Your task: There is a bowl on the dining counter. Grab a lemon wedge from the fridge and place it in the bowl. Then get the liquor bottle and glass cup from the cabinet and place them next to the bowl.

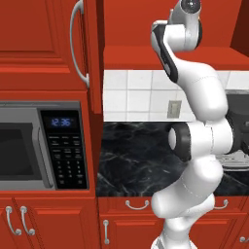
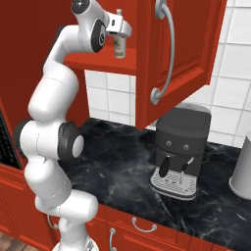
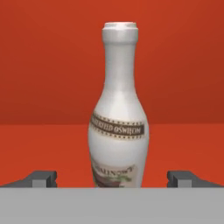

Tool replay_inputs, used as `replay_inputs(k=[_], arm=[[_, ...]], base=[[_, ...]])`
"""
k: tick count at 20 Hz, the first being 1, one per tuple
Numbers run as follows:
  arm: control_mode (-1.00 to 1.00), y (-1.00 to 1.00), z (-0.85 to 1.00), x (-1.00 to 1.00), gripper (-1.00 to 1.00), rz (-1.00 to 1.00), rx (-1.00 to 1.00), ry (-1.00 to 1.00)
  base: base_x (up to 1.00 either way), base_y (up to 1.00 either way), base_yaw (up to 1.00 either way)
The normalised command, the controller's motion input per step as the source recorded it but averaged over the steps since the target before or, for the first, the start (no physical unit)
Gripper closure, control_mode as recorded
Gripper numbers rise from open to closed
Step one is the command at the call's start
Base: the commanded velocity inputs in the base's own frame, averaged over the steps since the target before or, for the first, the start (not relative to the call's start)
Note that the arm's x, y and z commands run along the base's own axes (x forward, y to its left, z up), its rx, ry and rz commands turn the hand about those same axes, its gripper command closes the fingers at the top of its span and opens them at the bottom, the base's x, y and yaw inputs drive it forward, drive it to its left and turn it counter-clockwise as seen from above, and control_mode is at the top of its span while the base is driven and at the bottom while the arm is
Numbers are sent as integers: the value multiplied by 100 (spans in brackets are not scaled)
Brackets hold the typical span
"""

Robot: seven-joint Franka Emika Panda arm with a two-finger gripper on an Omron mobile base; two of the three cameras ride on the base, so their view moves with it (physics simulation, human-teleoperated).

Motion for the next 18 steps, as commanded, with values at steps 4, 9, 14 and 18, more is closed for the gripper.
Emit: replay_inputs(k=[4,9,14,18], arm=[[-100,-13,0,26,-100,0,0,0],[-100,-3,0,30,-100,0,0,0],[-100,0,0,31,-100,0,0,0],[-100,0,-2,22,-100,0,0,0]], base=[[0,0,0],[0,0,0],[0,0,0],[0,0,0]])
